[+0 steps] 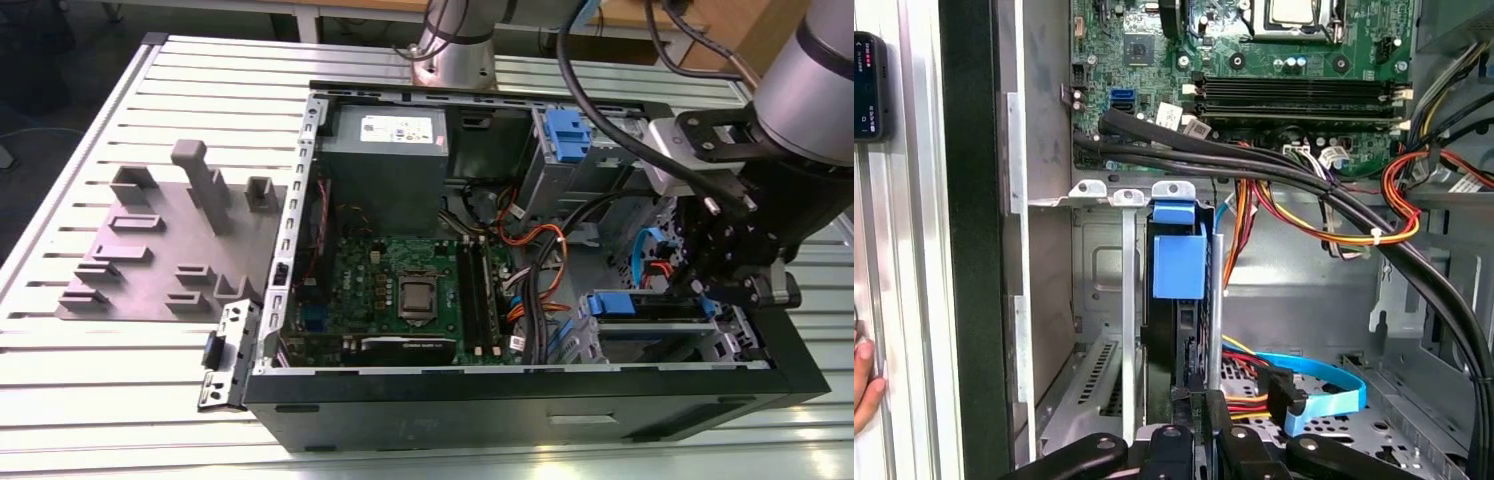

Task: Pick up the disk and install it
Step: 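Insert the first disk wire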

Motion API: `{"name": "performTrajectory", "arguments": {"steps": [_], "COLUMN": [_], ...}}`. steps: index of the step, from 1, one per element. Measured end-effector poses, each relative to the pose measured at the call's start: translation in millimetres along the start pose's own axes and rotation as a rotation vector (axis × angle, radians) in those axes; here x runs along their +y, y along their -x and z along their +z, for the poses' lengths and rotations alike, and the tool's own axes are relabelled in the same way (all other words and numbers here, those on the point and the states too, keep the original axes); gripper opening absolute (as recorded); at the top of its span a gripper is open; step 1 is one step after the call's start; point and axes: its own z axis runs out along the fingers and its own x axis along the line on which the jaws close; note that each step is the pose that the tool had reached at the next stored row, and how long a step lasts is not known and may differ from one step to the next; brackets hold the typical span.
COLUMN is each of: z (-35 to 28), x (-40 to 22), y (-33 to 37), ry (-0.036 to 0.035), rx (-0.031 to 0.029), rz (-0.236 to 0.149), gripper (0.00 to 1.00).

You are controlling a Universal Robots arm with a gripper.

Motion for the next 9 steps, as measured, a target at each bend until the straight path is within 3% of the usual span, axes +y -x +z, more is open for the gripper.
{"name": "performTrajectory", "arguments": {"steps": [5, 9], "z": [1.0, 1.4], "x": [0.3, 0.7], "y": [-0.1, -0.2], "ry": [-0.0050, -0.0059], "rx": [-0.0003, -0.0035], "rz": [-0.003, -0.027], "gripper": [0.16, 0.16]}}
